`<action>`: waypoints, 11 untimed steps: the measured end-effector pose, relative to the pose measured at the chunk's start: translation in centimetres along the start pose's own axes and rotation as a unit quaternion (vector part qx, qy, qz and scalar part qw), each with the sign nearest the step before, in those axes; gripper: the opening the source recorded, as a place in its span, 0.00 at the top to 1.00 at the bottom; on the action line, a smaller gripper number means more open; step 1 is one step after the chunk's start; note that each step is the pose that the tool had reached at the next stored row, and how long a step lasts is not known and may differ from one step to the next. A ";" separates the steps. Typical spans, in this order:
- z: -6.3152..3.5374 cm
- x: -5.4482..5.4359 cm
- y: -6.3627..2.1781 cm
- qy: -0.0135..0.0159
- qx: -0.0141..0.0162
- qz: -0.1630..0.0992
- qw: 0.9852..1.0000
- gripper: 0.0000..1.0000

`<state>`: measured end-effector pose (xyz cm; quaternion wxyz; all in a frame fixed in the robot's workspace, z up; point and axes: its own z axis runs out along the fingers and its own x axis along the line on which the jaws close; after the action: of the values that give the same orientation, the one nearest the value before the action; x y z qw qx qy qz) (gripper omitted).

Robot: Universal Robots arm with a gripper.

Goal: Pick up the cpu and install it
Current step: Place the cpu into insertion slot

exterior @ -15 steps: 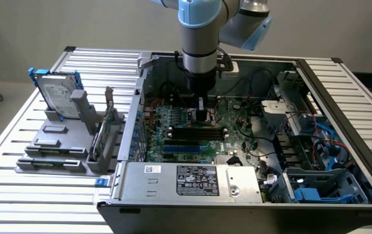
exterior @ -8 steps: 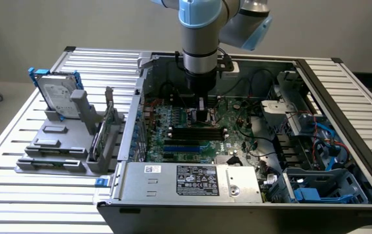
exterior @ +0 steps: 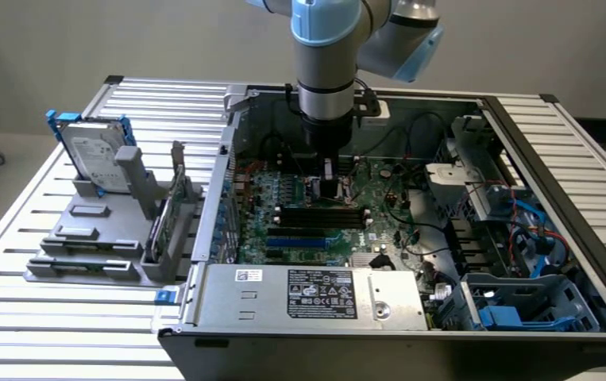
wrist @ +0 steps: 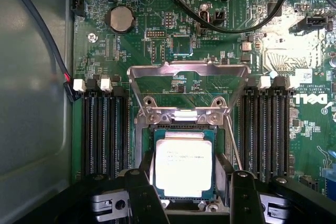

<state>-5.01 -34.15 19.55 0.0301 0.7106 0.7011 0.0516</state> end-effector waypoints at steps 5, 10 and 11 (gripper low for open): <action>0.00 0.0 0.00 0.000 0.000 0.000 1.000 0.45; 0.00 0.0 0.00 0.000 0.001 0.000 1.000 0.45; 0.00 0.0 -0.01 0.000 0.001 0.000 1.000 0.45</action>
<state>-5.01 -34.12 19.55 0.0296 0.7107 0.7011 0.0510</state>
